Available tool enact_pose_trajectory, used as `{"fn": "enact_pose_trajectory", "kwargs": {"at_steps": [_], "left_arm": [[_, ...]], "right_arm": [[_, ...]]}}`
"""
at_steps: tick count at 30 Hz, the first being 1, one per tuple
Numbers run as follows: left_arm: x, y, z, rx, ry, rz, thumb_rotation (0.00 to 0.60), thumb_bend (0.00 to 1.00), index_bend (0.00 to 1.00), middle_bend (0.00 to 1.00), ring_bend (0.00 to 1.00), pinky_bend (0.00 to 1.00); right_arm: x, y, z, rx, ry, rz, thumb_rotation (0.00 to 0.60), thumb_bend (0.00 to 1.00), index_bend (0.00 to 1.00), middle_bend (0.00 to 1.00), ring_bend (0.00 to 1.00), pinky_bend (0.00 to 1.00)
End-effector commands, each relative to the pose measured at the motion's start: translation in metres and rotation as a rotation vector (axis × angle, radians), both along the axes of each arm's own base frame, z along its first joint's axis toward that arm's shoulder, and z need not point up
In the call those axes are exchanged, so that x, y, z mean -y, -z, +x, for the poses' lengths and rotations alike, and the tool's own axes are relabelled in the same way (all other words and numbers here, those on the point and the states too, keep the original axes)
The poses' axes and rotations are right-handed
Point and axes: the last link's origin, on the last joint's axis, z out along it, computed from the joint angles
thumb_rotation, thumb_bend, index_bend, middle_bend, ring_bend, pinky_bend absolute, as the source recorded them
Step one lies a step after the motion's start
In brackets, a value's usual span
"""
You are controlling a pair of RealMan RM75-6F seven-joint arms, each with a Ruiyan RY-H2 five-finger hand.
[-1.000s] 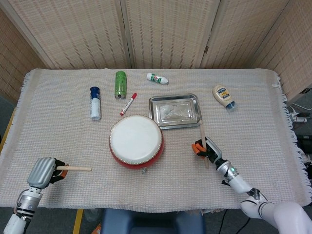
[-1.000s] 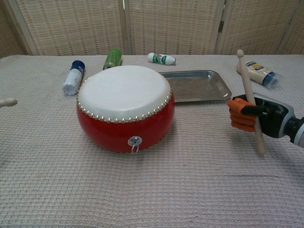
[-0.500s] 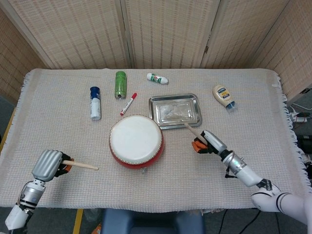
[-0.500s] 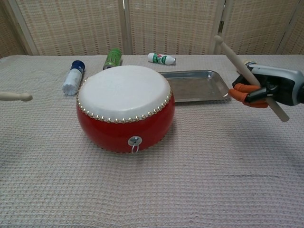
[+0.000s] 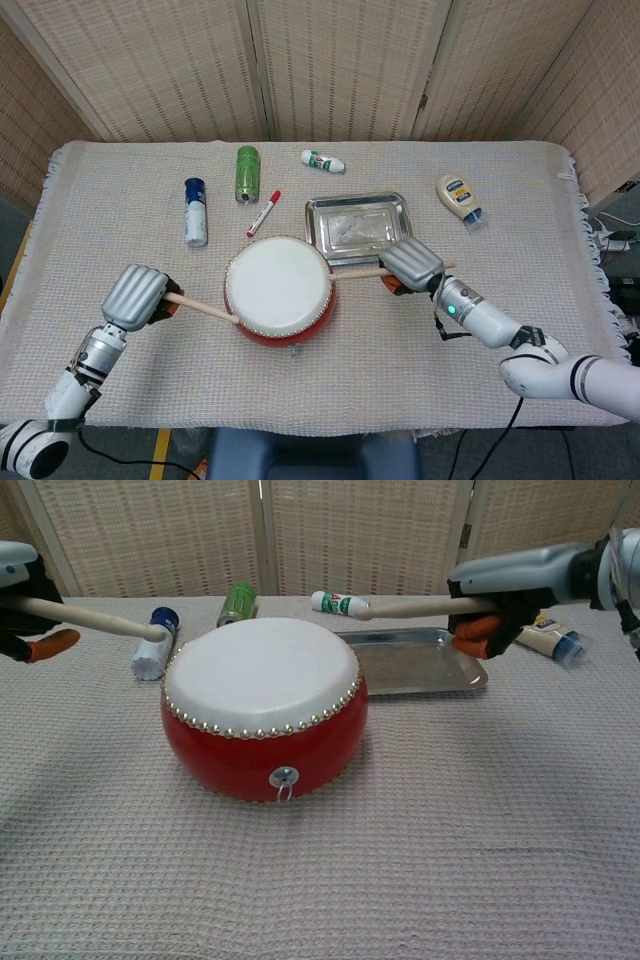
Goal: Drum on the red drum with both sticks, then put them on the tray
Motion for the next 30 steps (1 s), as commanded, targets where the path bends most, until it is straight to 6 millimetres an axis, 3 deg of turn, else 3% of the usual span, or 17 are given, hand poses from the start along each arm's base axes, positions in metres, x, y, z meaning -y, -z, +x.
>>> {"fn": "enact_pose_trajectory", "kwargs": {"at_steps": [1,5,9,19,25,30], "left_arm": [[-0.019,0.012,0.018,-0.037,0.007,0.001,0.600,0.52,1.00,1.00,1.00,1.00],[-0.023,0.018,0.021,-0.056,0.005,0.012,0.600,0.52,1.00,1.00,1.00,1.00],[-0.035,0.035,0.023,-0.100,-0.033,0.006,0.600,0.52,1.00,1.00,1.00,1.00],[-0.044,0.030,0.022,-0.074,-0.102,0.053,0.600,0.52,1.00,1.00,1.00,1.00],[-0.046,0.045,0.015,-0.101,-0.123,0.038,0.600,0.52,1.00,1.00,1.00,1.00],[-0.046,0.060,0.009,-0.147,-0.131,0.022,0.600,0.52,1.00,1.00,1.00,1.00]], "right_arm": [[0.010,0.007,0.061,-0.138,-0.140,-0.061,0.600,0.59,1.00,1.00,1.00,1.00],[0.010,0.010,0.070,-0.161,-0.156,-0.087,0.600,0.59,1.00,1.00,1.00,1.00],[0.015,0.022,0.085,-0.176,-0.151,-0.104,0.600,0.59,1.00,1.00,1.00,1.00],[0.017,0.052,0.072,-0.337,-0.165,-0.098,0.600,0.59,1.00,1.00,1.00,1.00],[0.013,0.033,0.095,-0.180,-0.173,-0.156,0.600,0.59,1.00,1.00,1.00,1.00],[0.010,0.014,0.103,-0.065,-0.167,-0.170,0.600,0.59,1.00,1.00,1.00,1.00]]}}
